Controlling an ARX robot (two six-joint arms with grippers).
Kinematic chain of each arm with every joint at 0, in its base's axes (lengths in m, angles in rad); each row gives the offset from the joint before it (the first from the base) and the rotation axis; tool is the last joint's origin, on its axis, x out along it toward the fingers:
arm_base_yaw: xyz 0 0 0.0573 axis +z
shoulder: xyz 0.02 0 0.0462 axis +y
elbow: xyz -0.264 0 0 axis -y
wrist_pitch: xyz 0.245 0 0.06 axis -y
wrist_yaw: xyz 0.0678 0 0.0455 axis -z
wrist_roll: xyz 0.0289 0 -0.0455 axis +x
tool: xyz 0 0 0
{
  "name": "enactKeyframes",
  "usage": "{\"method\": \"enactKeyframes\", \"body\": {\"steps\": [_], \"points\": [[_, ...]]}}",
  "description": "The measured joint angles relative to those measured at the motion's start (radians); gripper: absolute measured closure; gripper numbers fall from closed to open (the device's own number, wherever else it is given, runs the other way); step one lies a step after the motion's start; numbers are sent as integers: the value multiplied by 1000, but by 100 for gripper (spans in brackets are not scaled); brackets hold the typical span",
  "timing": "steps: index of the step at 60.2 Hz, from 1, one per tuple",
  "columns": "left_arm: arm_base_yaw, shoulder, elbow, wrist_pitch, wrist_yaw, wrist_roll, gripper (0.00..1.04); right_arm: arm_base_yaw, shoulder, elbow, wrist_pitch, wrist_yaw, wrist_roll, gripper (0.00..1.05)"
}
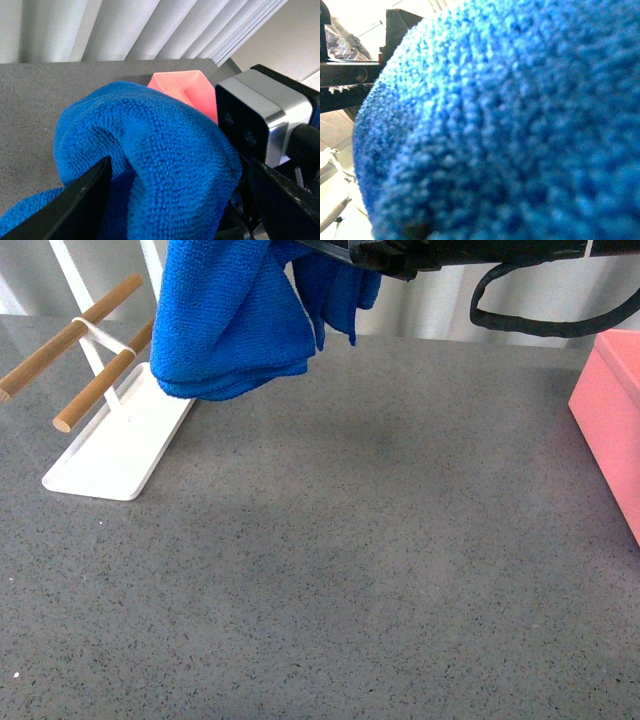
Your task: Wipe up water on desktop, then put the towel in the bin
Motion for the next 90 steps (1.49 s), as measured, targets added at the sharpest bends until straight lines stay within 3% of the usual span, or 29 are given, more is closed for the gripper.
{"method": "enactKeyframes", "body": {"steps": [4,7,8,10,11,16,19,26,34,36,66,73,90], "points": [[-3,0,-6,14,-42,10,9,-4,-9,-3,-4,0,-3,99],[-27,-15,-63,154,-245,70,17,-5,-11,-3,-10,2,-8,99],[-31,-22,-87,203,-352,103,19,-5,-12,-4,-11,2,-9,99],[-34,-29,-113,249,-430,128,22,-5,-12,-5,-15,5,-11,99],[-36,-45,-159,319,-541,160,27,-5,-12,-5,-16,6,-11,99],[-27,-108,-285,451,-780,235,39,-5,-12,-11,-26,8,-18,99],[-8,-147,-348,492,-848,258,46,-6,-13,-14,-29,7,-20,99],[47,-239,-482,544,-852,289,65,-14,-14,-19,-35,16,-29,99],[100,-349,-659,580,-790,303,98,-13,-15,-25,-44,19,-38,99],[105,-366,-678,583,-784,303,101,-14,-19,-29,-49,18,-42,99],[207,-664,-921,532,-685,312,101,-43,-52,-37,-106,27,-90,99],[280,-755,-961,480,-617,312,101,-44,-53,-37,-118,34,-101,99],[286,-880,-1031,438,-611,312,101,-44,-53,-37,-146,72,-127,99]]}}
